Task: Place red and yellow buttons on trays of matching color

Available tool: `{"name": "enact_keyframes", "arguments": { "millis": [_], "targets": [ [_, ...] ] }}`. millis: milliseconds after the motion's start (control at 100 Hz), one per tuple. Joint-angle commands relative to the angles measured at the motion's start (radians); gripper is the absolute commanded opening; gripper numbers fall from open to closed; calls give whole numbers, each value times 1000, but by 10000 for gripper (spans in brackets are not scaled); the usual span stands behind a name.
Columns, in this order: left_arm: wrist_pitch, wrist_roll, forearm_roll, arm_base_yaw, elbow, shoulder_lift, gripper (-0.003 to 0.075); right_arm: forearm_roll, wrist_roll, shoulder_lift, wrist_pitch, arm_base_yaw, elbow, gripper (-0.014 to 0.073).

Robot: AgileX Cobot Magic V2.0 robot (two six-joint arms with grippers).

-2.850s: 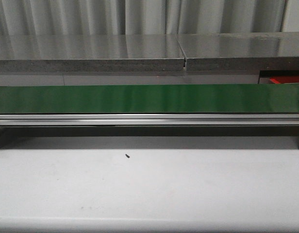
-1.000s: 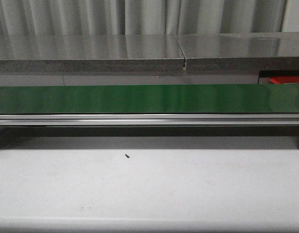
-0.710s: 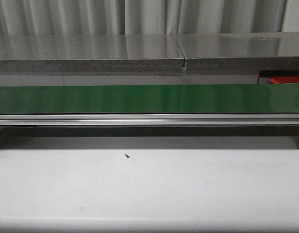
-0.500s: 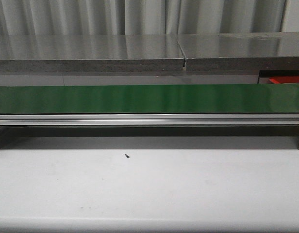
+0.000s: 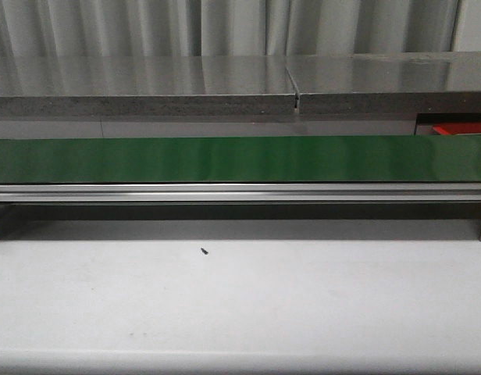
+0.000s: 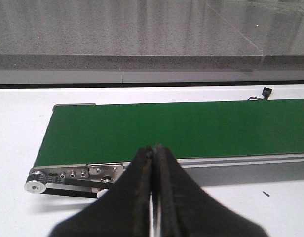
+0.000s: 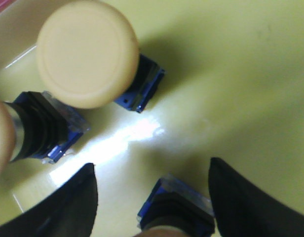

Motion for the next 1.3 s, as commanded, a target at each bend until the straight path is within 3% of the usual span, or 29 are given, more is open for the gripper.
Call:
{"name": "enact_keyframes", "arguments": {
  "millis": [0, 250, 790, 1180, 1290],
  "targets": [
    [-68, -3, -23, -7, -26, 2, -19, 26, 0, -73, -11, -7, -27, 496],
    [-68, -3, -23, -7, -26, 2, -19, 30, -7, -246, -24, 50, -27, 496],
    [-68, -3, -23, -7, -26, 2, -19, 29, -123, -751, 37, 462, 59, 496],
    [-68, -3, -23, -7, -26, 2, -19, 29, -147, -1117, 150, 530, 270, 488],
    [-68, -3, -23, -7, -26, 2, -19, 29, -148, -1213, 168, 530, 319, 416]
  ]
}}
